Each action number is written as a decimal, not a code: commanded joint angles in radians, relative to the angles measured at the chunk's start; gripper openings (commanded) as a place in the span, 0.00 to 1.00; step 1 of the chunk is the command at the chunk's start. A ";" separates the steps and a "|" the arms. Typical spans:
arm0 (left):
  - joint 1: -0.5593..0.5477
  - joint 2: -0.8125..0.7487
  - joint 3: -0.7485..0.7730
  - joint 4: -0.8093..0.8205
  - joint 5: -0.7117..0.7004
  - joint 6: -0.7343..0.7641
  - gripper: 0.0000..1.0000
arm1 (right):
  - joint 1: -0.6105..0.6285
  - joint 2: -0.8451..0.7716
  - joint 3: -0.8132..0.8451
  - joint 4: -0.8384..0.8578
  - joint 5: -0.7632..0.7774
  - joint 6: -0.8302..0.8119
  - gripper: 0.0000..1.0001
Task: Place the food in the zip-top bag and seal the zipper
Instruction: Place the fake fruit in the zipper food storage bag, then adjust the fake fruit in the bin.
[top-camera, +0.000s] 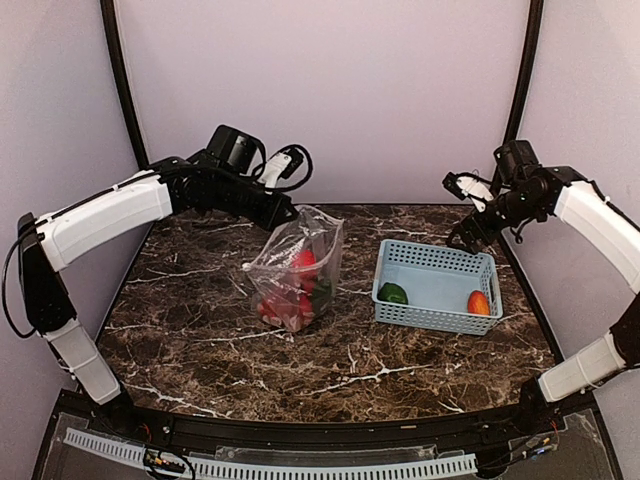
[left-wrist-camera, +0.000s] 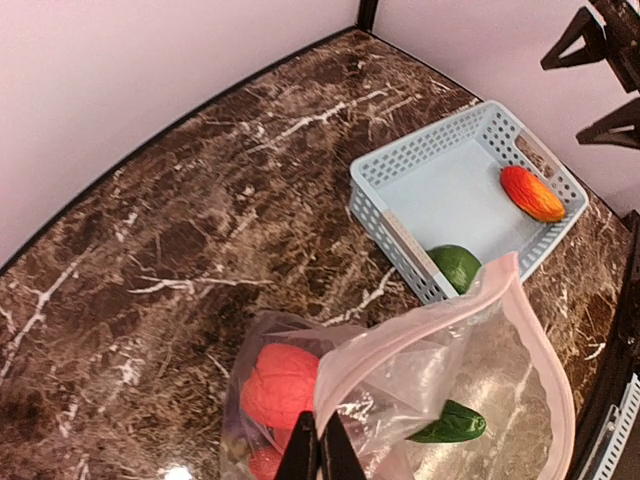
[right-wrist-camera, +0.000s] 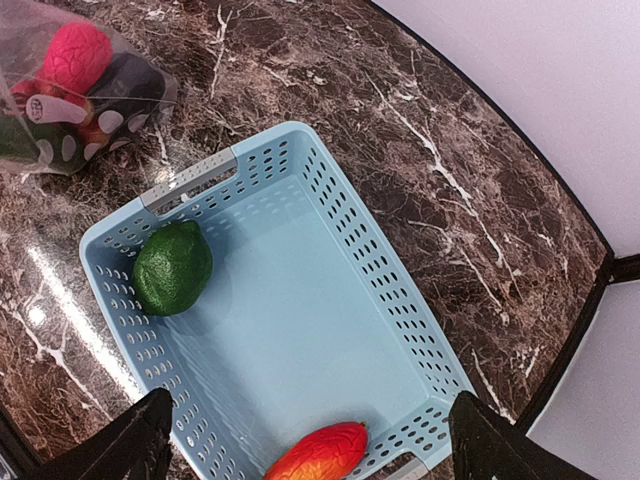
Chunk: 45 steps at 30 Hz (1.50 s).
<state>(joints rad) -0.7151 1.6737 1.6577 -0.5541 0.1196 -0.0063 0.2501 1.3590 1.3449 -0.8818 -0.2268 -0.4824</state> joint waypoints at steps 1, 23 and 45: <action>0.007 -0.101 -0.190 0.236 0.137 -0.098 0.01 | -0.026 -0.031 -0.032 -0.021 -0.001 -0.015 0.93; 0.005 -0.299 -0.420 0.474 0.134 -0.221 0.01 | -0.040 0.321 -0.002 0.021 -0.372 -0.023 0.72; -0.007 -0.329 -0.416 0.451 0.080 -0.190 0.01 | -0.035 0.258 -0.057 -0.127 0.085 -0.091 0.69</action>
<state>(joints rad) -0.7162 1.3834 1.2480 -0.1184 0.2146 -0.2096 0.2096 1.6741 1.3224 -0.9585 -0.3027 -0.5667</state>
